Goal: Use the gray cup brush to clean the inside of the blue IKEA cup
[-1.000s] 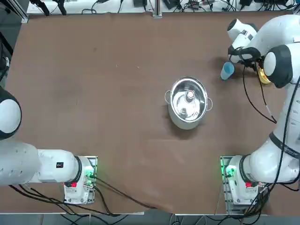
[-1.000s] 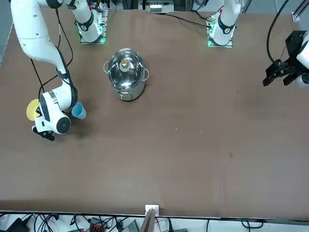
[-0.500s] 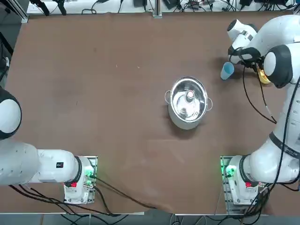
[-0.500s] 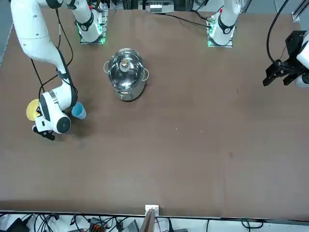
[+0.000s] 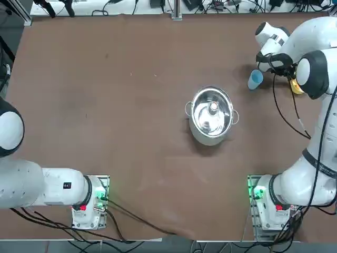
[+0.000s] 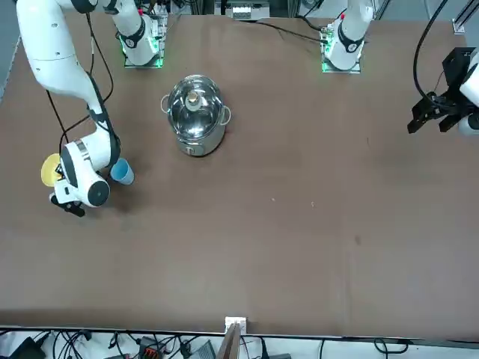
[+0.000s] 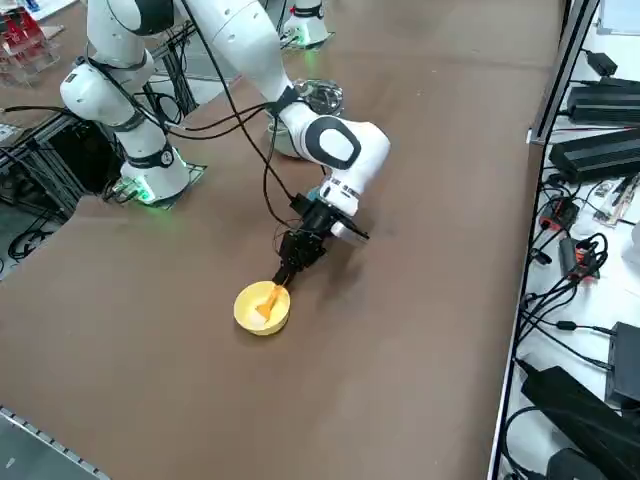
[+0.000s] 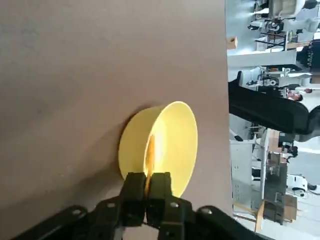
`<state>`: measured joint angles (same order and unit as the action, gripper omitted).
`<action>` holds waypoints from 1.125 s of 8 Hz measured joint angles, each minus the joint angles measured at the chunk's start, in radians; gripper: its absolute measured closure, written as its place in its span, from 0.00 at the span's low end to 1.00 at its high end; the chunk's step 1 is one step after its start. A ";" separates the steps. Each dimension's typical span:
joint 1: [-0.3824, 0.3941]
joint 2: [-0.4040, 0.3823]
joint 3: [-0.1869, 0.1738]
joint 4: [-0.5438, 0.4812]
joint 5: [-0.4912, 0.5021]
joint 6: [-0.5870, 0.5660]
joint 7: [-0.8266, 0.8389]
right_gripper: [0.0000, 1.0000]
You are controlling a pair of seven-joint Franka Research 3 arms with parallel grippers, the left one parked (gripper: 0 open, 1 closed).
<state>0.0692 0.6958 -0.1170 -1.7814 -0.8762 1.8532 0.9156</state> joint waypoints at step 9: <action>0.009 -0.276 0.009 0.068 0.220 -0.066 -0.350 0.96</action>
<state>0.0781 0.4200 -0.1082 -1.7138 -0.6563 1.7870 0.5656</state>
